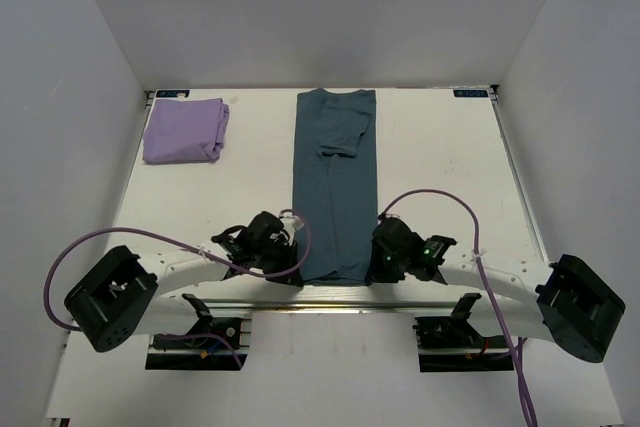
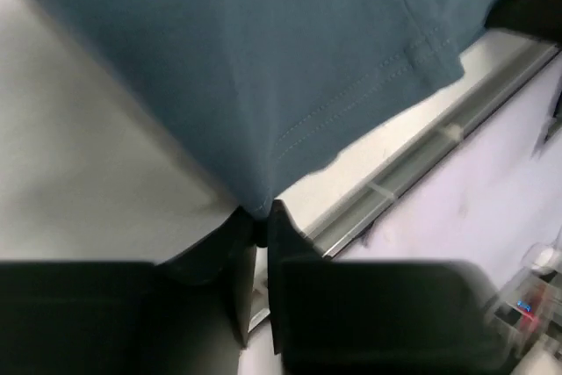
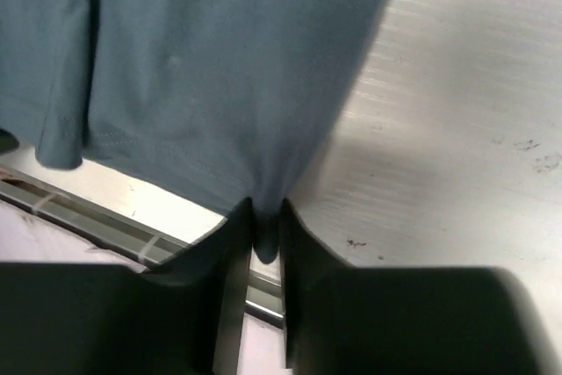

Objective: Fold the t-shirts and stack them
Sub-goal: Grab the bottom of the folded rectangular tshirt with both arms

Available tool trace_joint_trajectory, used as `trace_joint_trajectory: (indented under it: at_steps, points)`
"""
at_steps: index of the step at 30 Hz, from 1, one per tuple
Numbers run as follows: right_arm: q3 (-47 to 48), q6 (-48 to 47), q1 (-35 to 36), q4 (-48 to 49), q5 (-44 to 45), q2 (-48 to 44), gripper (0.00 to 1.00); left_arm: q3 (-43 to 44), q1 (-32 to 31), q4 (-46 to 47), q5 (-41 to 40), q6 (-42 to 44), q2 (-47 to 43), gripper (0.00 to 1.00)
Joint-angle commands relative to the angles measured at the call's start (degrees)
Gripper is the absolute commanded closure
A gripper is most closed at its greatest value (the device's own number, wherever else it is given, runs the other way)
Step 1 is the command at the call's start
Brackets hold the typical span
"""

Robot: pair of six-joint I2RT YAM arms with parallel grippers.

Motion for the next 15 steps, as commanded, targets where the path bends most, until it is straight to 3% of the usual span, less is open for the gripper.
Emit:
trace_joint_trajectory:
  at_steps: [1, 2, 3, 7, 15]
  points:
    - [-0.5, 0.6, 0.0, 0.4, -0.2, -0.9, 0.89, 0.9, -1.5, -5.5, -0.8, 0.3, 0.5, 0.96]
    - [-0.1, 0.3, 0.2, 0.6, 0.0, -1.6, 0.98, 1.8, -1.5, -6.1, -1.3, 0.3, -1.0, 1.0]
    - [0.0, -1.8, 0.1, 0.6, -0.4, -1.8, 1.0, 2.5, -1.5, -6.7, -1.3, 0.3, -1.8, 1.0]
    - [1.2, -5.7, 0.1, 1.2, -0.5, -3.1, 1.0, 4.7, -1.5, -5.8, -4.1, 0.9, -4.7, 1.0]
    - [11.5, -10.3, -0.7, -4.0, 14.1, 0.0, 1.0, 13.8, -0.1, -5.5, -9.7, 2.3, -1.1, 1.0]
